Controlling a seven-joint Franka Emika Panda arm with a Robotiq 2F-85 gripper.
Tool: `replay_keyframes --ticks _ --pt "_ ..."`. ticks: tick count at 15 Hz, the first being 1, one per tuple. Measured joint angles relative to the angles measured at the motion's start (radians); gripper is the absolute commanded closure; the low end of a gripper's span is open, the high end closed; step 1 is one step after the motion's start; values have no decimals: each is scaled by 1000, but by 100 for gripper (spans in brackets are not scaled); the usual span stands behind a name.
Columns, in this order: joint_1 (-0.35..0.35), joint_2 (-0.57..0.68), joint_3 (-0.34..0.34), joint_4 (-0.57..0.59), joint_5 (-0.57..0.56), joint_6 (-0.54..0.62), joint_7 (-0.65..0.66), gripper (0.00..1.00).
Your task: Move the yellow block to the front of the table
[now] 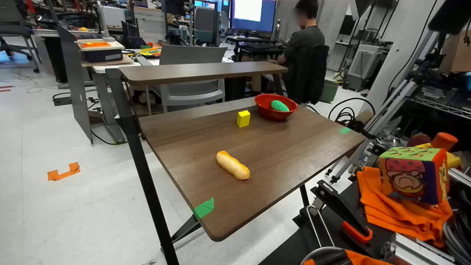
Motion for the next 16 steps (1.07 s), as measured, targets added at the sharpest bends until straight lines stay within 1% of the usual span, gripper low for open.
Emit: replay_keyframes --ticks 12,14,16 --pt "-8 5 -1 9 -1 12 0 0" --pt "-27 29 -2 29 -4 61 0 0" --pt "-56 91 -4 63 -12 151 0 0"
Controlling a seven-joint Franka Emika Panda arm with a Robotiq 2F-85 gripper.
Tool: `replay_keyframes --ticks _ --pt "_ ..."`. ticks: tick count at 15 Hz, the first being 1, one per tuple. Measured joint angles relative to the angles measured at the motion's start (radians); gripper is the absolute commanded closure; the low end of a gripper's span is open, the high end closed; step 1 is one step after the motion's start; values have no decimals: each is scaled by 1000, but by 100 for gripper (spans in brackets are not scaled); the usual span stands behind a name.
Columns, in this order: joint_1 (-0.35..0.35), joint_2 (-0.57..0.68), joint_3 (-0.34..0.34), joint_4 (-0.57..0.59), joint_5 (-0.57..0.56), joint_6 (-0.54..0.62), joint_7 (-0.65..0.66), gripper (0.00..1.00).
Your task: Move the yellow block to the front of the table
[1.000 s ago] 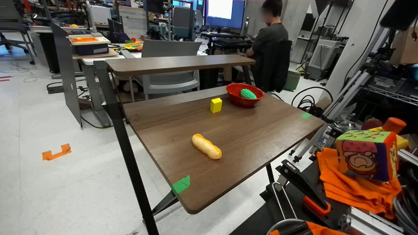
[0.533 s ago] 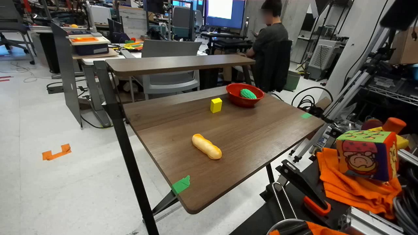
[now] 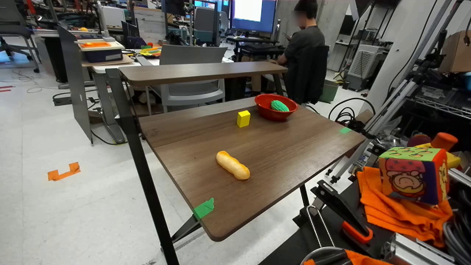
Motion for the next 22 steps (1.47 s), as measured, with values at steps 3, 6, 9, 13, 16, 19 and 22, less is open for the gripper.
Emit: replay_keyframes --ticks 3,6,9,13,16,19,22 --pt "-60 158 -7 89 -40 132 0 0" --pt "-131 349 -7 199 -164 217 32 0" --pt "-193 545 -16 324 -360 252 104 0" --pt "-184 777 -98 501 -540 251 172 0" --pt "-135 906 -170 618 -562 247 172 0" --pt "-96 1003 -223 716 -562 223 172 0" --pt "-79 1080 -256 798 -561 166 167 0"
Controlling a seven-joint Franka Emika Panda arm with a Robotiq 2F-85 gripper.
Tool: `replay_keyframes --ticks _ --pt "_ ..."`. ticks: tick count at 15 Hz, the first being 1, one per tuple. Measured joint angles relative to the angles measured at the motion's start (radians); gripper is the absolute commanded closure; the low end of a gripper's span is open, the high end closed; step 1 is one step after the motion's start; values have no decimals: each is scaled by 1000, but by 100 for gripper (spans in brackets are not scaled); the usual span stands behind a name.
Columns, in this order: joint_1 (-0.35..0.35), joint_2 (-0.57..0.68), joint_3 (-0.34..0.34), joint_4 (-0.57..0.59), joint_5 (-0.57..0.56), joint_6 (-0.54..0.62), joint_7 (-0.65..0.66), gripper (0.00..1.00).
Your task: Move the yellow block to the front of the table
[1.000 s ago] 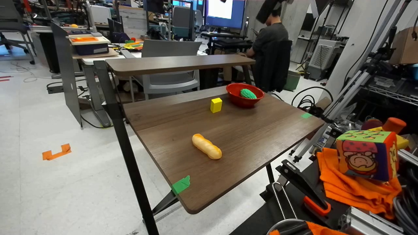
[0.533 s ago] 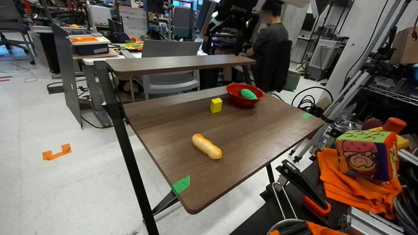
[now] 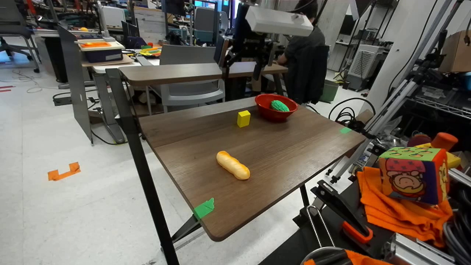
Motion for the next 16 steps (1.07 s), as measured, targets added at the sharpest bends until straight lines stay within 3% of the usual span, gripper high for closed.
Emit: replay_keyframes --ticks 16 --pt "-2 294 -54 281 2 -134 -80 0"
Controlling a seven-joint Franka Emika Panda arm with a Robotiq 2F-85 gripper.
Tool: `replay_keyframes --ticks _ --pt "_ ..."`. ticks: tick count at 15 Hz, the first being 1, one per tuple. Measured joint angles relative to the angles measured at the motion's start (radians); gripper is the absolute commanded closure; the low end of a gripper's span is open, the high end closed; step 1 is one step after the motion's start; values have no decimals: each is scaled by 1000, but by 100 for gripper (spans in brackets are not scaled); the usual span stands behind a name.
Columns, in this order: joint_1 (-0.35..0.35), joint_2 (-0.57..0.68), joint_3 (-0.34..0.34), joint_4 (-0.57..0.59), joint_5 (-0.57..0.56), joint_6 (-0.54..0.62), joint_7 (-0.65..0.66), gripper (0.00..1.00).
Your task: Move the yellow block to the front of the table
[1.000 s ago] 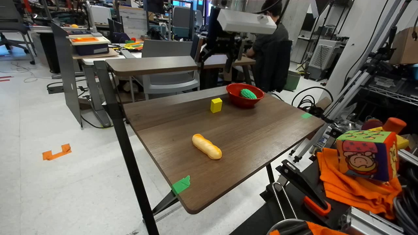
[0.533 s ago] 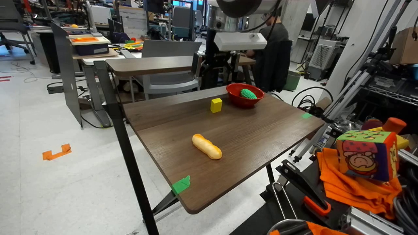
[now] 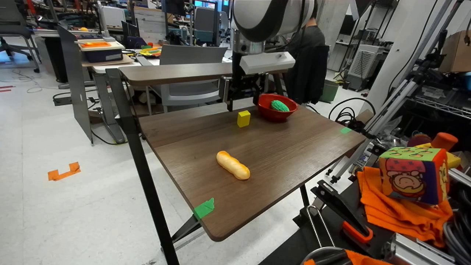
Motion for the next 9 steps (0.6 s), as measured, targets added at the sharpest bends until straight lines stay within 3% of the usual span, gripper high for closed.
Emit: replay_keyframes --ticks 8,9 --pt "0 92 -9 105 0 -87 -23 0" --pt "0 101 -9 118 0 -97 -23 17"
